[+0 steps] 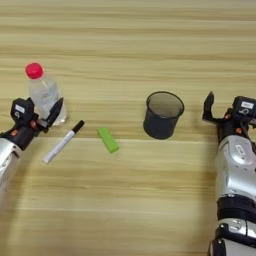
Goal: Move the objects on the table
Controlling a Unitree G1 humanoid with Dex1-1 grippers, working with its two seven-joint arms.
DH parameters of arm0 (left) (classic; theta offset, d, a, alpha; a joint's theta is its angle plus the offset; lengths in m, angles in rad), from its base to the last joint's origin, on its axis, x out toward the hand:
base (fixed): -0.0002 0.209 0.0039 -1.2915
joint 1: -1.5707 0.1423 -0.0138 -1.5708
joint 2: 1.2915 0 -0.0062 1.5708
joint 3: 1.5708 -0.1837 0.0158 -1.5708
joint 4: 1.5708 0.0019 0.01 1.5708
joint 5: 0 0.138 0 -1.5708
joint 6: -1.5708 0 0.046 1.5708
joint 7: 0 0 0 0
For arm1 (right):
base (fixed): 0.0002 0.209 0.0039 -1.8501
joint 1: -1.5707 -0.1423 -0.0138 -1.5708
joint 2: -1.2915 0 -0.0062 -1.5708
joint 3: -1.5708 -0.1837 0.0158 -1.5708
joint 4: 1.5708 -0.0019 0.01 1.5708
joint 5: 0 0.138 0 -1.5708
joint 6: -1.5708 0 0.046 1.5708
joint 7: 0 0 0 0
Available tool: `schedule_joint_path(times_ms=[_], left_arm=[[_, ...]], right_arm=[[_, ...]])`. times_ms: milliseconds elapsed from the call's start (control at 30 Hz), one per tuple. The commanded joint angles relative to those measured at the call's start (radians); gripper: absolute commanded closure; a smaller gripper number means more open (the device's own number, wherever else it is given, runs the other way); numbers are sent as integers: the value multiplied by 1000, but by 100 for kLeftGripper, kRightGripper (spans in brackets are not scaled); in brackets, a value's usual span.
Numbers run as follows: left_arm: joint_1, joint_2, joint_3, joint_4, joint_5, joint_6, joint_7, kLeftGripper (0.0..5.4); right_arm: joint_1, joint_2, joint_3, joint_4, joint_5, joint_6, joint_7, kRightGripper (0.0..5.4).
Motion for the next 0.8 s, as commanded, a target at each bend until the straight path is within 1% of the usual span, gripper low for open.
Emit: schedule_joint_path(times_ms=[33,200,367,600,800], left_arm=[[55,17,-54,-108,-23,60,-70,236],[111,32,-106,-166,-16,93,-132,236],[149,48,-162,-192,-9,91,-187,237],[171,63,-199,-210,-8,80,-230,237],[174,70,-222,-179,12,72,-238,237]], right_arm=[[0,10,3,-2,-1,3,-6,0],[-4,13,4,2,-4,1,-9,0],[-5,18,5,0,-7,0,-13,0],[-5,22,5,-4,-9,0,-17,0],[-2,22,6,-10,-7,1,-20,0]])
